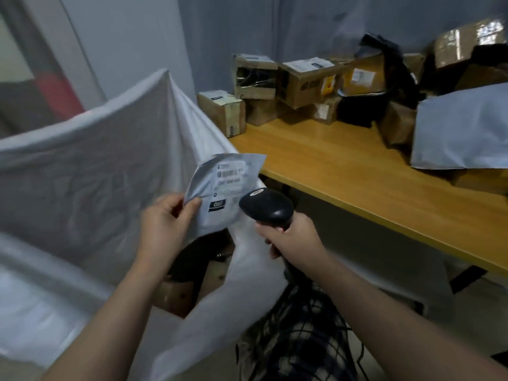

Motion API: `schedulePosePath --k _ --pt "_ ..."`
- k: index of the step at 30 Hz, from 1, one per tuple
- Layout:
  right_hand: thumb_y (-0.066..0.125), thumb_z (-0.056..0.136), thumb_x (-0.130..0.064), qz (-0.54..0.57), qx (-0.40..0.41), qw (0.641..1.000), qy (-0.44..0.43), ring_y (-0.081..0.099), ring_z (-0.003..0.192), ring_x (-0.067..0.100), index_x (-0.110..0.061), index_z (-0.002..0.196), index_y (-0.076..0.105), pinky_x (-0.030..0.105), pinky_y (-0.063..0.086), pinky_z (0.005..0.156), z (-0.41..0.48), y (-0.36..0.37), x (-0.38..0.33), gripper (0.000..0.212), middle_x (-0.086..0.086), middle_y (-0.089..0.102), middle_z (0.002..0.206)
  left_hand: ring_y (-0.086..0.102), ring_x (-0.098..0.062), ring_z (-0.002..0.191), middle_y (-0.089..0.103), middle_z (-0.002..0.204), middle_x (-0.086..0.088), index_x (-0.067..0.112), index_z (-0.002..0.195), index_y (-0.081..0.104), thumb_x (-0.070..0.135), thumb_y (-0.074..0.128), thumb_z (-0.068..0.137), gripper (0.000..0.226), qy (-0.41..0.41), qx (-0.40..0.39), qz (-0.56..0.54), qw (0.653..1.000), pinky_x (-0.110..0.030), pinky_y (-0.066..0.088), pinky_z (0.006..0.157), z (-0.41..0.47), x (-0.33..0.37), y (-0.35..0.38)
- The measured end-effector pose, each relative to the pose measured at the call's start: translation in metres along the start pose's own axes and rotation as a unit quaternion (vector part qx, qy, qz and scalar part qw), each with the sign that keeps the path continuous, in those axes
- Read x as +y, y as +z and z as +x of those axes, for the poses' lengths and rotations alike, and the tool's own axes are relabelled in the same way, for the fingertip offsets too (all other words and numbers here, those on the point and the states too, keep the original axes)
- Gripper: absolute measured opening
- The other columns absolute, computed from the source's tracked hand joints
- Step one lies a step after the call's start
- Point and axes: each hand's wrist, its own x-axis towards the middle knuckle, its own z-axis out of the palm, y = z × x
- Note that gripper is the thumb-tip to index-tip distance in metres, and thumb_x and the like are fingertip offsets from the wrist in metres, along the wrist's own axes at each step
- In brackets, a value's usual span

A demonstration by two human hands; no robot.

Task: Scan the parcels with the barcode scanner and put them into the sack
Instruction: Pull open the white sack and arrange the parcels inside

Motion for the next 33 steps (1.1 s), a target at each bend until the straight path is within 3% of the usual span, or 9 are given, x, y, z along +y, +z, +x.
schedulePosePath --k 4,7,11,14,17,19,23,27,33 --pt "0.074 0.082 -0.028 -0.085 -0.015 0.996 0.013 0.063 0.051 0.021 -0.007 0.078 0.064 0.035 0.055 0.057 0.025 0.028 0.009 0.023 0.009 0.066 0.065 0.048 -0.023 0.062 0.053 0.065 -0.007 0.001 0.069 0.059 0.011 0.064 0.089 0.023 0.002 0.037 0.140 0.990 -0.034 0.028 0.057 0.015 -0.051 -0.022" --pt "0.073 0.082 -0.029 -0.132 -0.015 0.991 0.027 0.066 0.055 0.027 -0.008 0.072 0.062 0.040 0.056 0.060 0.043 0.040 0.020 0.026 0.011 0.065 0.061 0.048 -0.026 0.065 0.050 0.070 -0.011 0.001 0.072 0.057 0.010 0.062 0.090 0.021 -0.030 -0.010 0.217 0.976 -0.031 0.025 0.060 0.024 -0.087 -0.004" --pt "0.071 0.083 -0.028 -0.216 -0.007 0.976 0.007 0.062 0.055 0.018 -0.015 0.061 0.050 0.033 0.050 0.059 0.060 0.050 0.035 0.033 0.002 0.056 0.055 0.061 -0.041 0.085 0.062 0.090 -0.026 -0.003 0.092 0.058 0.014 0.054 0.093 0.018 -0.097 -0.158 0.296 0.937 -0.040 0.039 0.066 0.037 -0.135 0.031" --pt "0.068 0.085 -0.028 -0.250 -0.050 0.967 0.019 0.052 0.046 0.013 -0.014 0.061 0.048 0.031 0.044 0.052 0.069 0.056 0.052 0.034 0.000 0.052 0.051 0.061 -0.040 0.096 0.061 0.104 -0.023 0.003 0.122 0.053 0.016 0.044 0.099 0.028 -0.090 -0.198 0.343 0.914 -0.041 0.042 0.076 0.045 -0.154 0.052" --pt "0.067 0.087 -0.030 -0.269 -0.069 0.960 0.032 0.048 0.047 0.010 -0.015 0.060 0.045 0.019 0.035 0.046 0.074 0.059 0.065 0.038 0.000 0.049 0.052 0.057 -0.035 0.099 0.051 0.114 -0.016 0.003 0.114 0.051 0.009 0.046 0.098 0.018 -0.082 -0.246 0.384 0.886 -0.036 0.035 0.070 0.047 -0.170 0.069" --pt "0.067 0.087 -0.029 -0.281 -0.071 0.957 0.027 0.045 0.049 0.008 -0.019 0.058 0.041 0.015 0.035 0.047 0.076 0.056 0.066 0.040 -0.003 0.046 0.052 0.056 -0.033 0.099 0.049 0.111 -0.015 0.003 0.113 0.054 0.009 0.049 0.096 0.018 -0.099 -0.272 0.403 0.868 -0.038 0.042 0.074 0.044 -0.178 0.075" --pt "0.068 0.086 -0.029 -0.269 -0.048 0.961 0.033 0.051 0.052 0.011 -0.015 0.059 0.048 0.015 0.036 0.048 0.075 0.043 0.056 0.037 0.001 0.052 0.053 0.053 -0.035 0.102 0.053 0.112 -0.019 -0.001 0.114 0.059 0.017 0.049 0.097 0.027 -0.093 -0.268 0.355 0.891 -0.040 0.044 0.081 0.036 -0.169 0.083" --pt "0.070 0.083 -0.026 -0.218 -0.001 0.975 0.031 0.064 0.067 0.030 0.003 0.080 0.061 0.038 0.050 0.062 0.061 0.021 0.047 0.031 0.020 0.065 0.069 0.052 -0.033 0.105 0.057 0.113 -0.017 0.002 0.112 0.062 0.021 0.050 0.098 0.027 -0.002 -0.237 0.300 0.924 -0.039 0.042 0.086 0.040 -0.116 0.091" --pt "0.075 0.079 -0.030 -0.170 0.100 0.980 -0.001 0.064 0.067 0.018 -0.019 0.073 0.057 0.032 0.047 0.060 0.012 -0.039 0.037 0.022 0.000 0.062 0.065 0.048 -0.028 0.112 0.054 0.122 -0.010 0.011 0.125 0.059 0.029 0.047 0.098 0.034 0.137 -0.242 0.256 0.926 -0.039 0.041 0.093 0.030 -0.005 0.114"
